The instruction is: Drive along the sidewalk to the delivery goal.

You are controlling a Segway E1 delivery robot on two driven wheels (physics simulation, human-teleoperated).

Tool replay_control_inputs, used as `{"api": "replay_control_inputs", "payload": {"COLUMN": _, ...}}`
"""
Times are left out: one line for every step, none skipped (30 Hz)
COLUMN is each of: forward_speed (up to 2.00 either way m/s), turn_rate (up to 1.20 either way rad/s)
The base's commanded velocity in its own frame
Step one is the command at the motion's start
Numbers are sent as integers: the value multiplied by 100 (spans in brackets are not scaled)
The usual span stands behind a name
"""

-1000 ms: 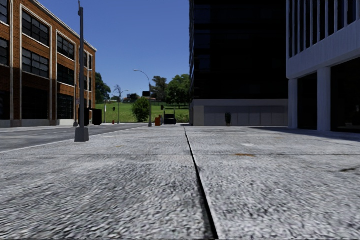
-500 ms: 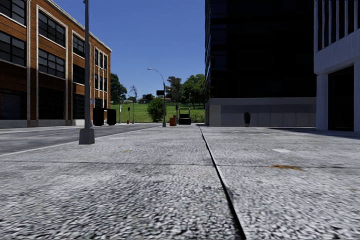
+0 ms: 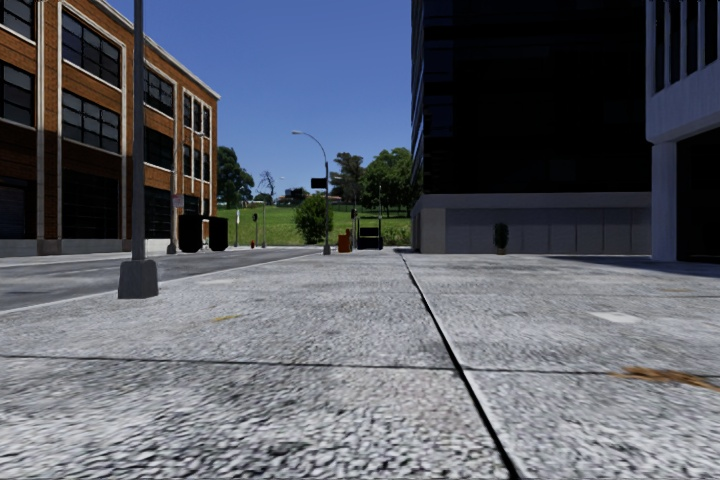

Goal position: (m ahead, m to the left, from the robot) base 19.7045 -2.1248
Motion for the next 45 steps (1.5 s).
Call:
{"api": "replay_control_inputs", "payload": {"forward_speed": 200, "turn_rate": 0}}
{"api": "replay_control_inputs", "payload": {"forward_speed": 200, "turn_rate": 0}}
{"api": "replay_control_inputs", "payload": {"forward_speed": 200, "turn_rate": 0}}
{"api": "replay_control_inputs", "payload": {"forward_speed": 200, "turn_rate": 0}}
{"api": "replay_control_inputs", "payload": {"forward_speed": 200, "turn_rate": 0}}
{"api": "replay_control_inputs", "payload": {"forward_speed": 200, "turn_rate": 0}}
{"api": "replay_control_inputs", "payload": {"forward_speed": 200, "turn_rate": 0}}
{"api": "replay_control_inputs", "payload": {"forward_speed": 200, "turn_rate": 0}}
{"api": "replay_control_inputs", "payload": {"forward_speed": 200, "turn_rate": -2}}
{"api": "replay_control_inputs", "payload": {"forward_speed": 200, "turn_rate": -3}}
{"api": "replay_control_inputs", "payload": {"forward_speed": 200, "turn_rate": -4}}
{"api": "replay_control_inputs", "payload": {"forward_speed": 200, "turn_rate": -6}}
{"api": "replay_control_inputs", "payload": {"forward_speed": 200, "turn_rate": -6}}
{"api": "replay_control_inputs", "payload": {"forward_speed": 200, "turn_rate": -8}}
{"api": "replay_control_inputs", "payload": {"forward_speed": 200, "turn_rate": -9}}
{"api": "replay_control_inputs", "payload": {"forward_speed": 200, "turn_rate": -9}}
{"api": "replay_control_inputs", "payload": {"forward_speed": 200, "turn_rate": -10}}
{"api": "replay_control_inputs", "payload": {"forward_speed": 200, "turn_rate": -13}}
{"api": "replay_control_inputs", "payload": {"forward_speed": 200, "turn_rate": -13}}
{"api": "replay_control_inputs", "payload": {"forward_speed": 200, "turn_rate": -14}}
{"api": "replay_control_inputs", "payload": {"forward_speed": 200, "turn_rate": -15}}
{"api": "replay_control_inputs", "payload": {"forward_speed": 200, "turn_rate": -15}}
{"api": "replay_control_inputs", "payload": {"forward_speed": 200, "turn_rate": -15}}
{"api": "replay_control_inputs", "payload": {"forward_speed": 200, "turn_rate": -15}}
{"api": "replay_control_inputs", "payload": {"forward_speed": 200, "turn_rate": -15}}
{"api": "replay_control_inputs", "payload": {"forward_speed": 200, "turn_rate": -15}}
{"api": "replay_control_inputs", "payload": {"forward_speed": 200, "turn_rate": -15}}
{"api": "replay_control_inputs", "payload": {"forward_speed": 200, "turn_rate": -16}}
{"api": "replay_control_inputs", "payload": {"forward_speed": 200, "turn_rate": -17}}
{"api": "replay_control_inputs", "payload": {"forward_speed": 200, "turn_rate": -17}}
{"api": "replay_control_inputs", "payload": {"forward_speed": 200, "turn_rate": -20}}
{"api": "replay_control_inputs", "payload": {"forward_speed": 200, "turn_rate": -23}}
{"api": "replay_control_inputs", "payload": {"forward_speed": 200, "turn_rate": -25}}
{"api": "replay_control_inputs", "payload": {"forward_speed": 200, "turn_rate": -27}}
{"api": "replay_control_inputs", "payload": {"forward_speed": 200, "turn_rate": -27}}
{"api": "replay_control_inputs", "payload": {"forward_speed": 200, "turn_rate": -27}}
{"api": "replay_control_inputs", "payload": {"forward_speed": 200, "turn_rate": -27}}
{"api": "replay_control_inputs", "payload": {"forward_speed": 200, "turn_rate": -27}}
{"api": "replay_control_inputs", "payload": {"forward_speed": 200, "turn_rate": -27}}
{"api": "replay_control_inputs", "payload": {"forward_speed": 200, "turn_rate": -27}}
{"api": "replay_control_inputs", "payload": {"forward_speed": 200, "turn_rate": -27}}
{"api": "replay_control_inputs", "payload": {"forward_speed": 200, "turn_rate": -27}}
{"api": "replay_control_inputs", "payload": {"forward_speed": 200, "turn_rate": -27}}
{"api": "replay_control_inputs", "payload": {"forward_speed": 200, "turn_rate": -27}}
{"api": "replay_control_inputs", "payload": {"forward_speed": 200, "turn_rate": -27}}
